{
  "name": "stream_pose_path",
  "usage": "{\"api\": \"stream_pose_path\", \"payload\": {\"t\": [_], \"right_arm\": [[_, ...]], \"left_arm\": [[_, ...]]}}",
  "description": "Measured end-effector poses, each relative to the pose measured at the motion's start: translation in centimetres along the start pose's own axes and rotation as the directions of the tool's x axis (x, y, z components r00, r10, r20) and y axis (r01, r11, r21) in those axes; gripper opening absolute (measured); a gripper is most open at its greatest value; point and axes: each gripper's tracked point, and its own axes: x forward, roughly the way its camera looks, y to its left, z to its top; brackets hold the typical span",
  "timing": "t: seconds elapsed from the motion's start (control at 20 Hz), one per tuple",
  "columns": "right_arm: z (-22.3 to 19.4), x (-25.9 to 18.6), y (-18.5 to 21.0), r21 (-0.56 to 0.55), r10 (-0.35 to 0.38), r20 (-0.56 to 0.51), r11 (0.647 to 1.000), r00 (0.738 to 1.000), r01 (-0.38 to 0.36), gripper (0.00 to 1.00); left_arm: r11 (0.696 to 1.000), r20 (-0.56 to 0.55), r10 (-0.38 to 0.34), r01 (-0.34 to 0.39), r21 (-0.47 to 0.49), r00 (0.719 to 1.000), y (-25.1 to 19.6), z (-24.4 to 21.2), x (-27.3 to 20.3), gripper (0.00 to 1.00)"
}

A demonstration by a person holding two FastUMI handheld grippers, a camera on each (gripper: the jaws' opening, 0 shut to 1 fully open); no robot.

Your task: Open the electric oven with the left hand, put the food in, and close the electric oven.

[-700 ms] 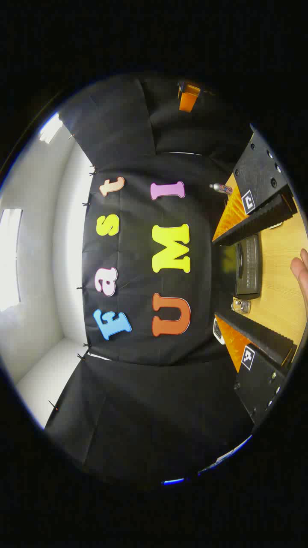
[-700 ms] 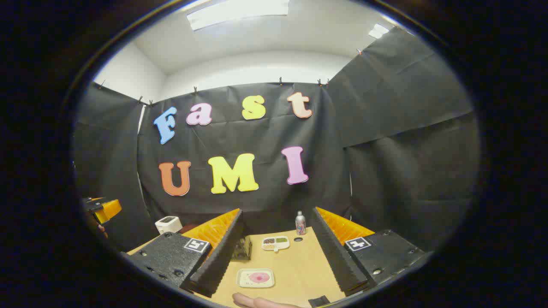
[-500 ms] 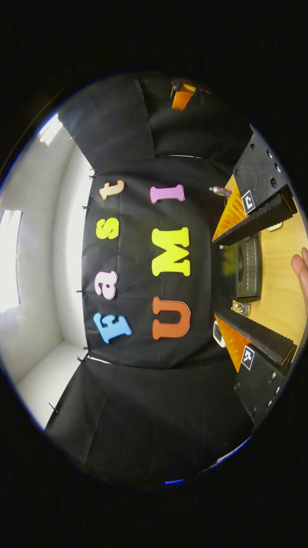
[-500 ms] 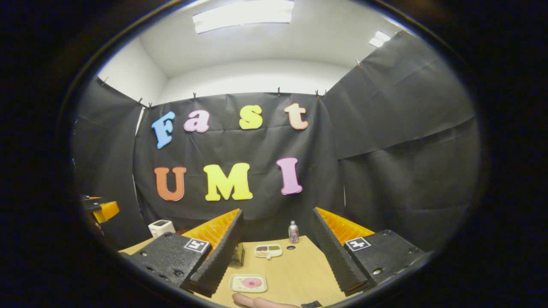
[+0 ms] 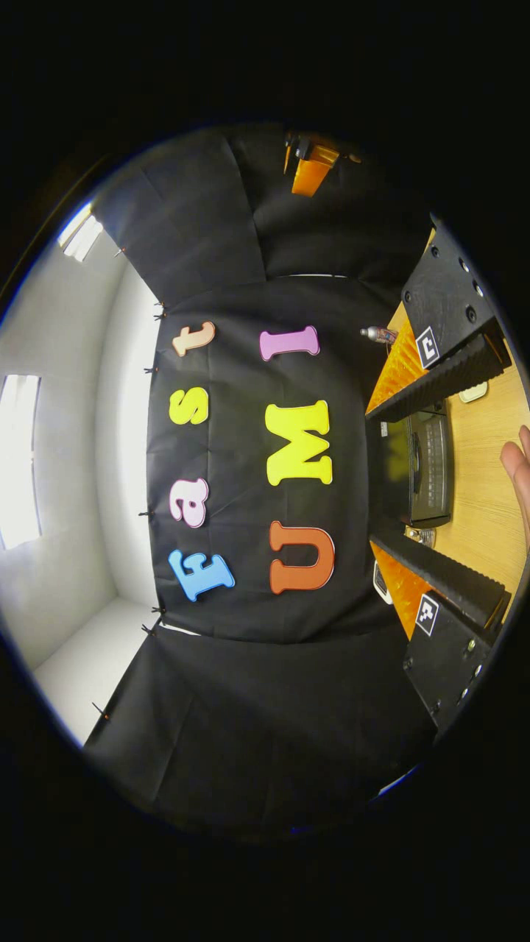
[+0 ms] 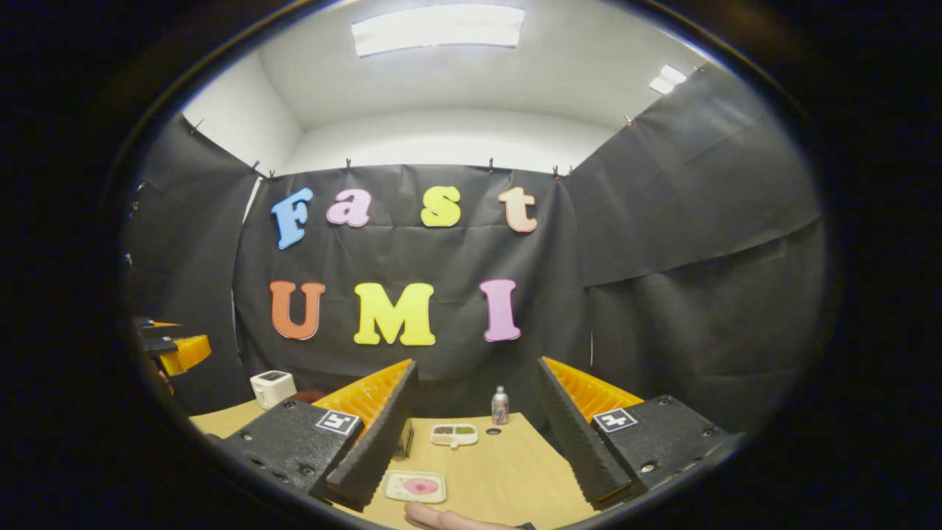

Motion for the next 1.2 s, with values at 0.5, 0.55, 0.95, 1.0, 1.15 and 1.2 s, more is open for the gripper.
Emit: {"api": "stream_pose_path", "payload": {"t": [0.5,0.55,0.95,1.0,1.15,1.2], "right_arm": [[-0.9,4.0,-2.9,0.036,-0.003,0.033,0.999,0.999,0.002,0.96],[-1.1,4.5,-3.3,0.032,-0.014,0.039,0.999,0.999,0.013,0.96],[-4.8,8.2,-4.2,0.037,-0.012,-0.044,0.999,0.999,0.014,0.96],[-5.0,8.5,-4.3,0.032,-0.013,-0.051,0.999,0.999,0.015,0.96],[-5.5,9.2,-4.3,0.01,0.012,-0.071,1.0,0.997,-0.011,0.96],[-5.7,9.2,-4.4,0.006,0.017,-0.08,1.0,0.997,-0.016,0.96]], "left_arm": [[0.998,-0.096,-0.071,0.07,-0.007,0.993,-2.3,-6.7,9.5,0.95],[0.997,-0.119,-0.072,0.07,-0.014,0.99,-2.2,-8.0,10.8,0.95],[0.997,-0.214,-0.078,0.079,-0.003,0.974,-2.1,-16.6,21.5,0.96],[0.997,-0.226,-0.077,0.078,-0.007,0.971,-2.2,-17.6,22.7,0.96],[0.997,-0.29,-0.081,0.075,-0.033,0.954,-2.7,-21.0,25.7,0.96],[0.996,-0.318,-0.087,0.079,-0.038,0.944,-2.8,-22.2,26.4,0.96]]}}
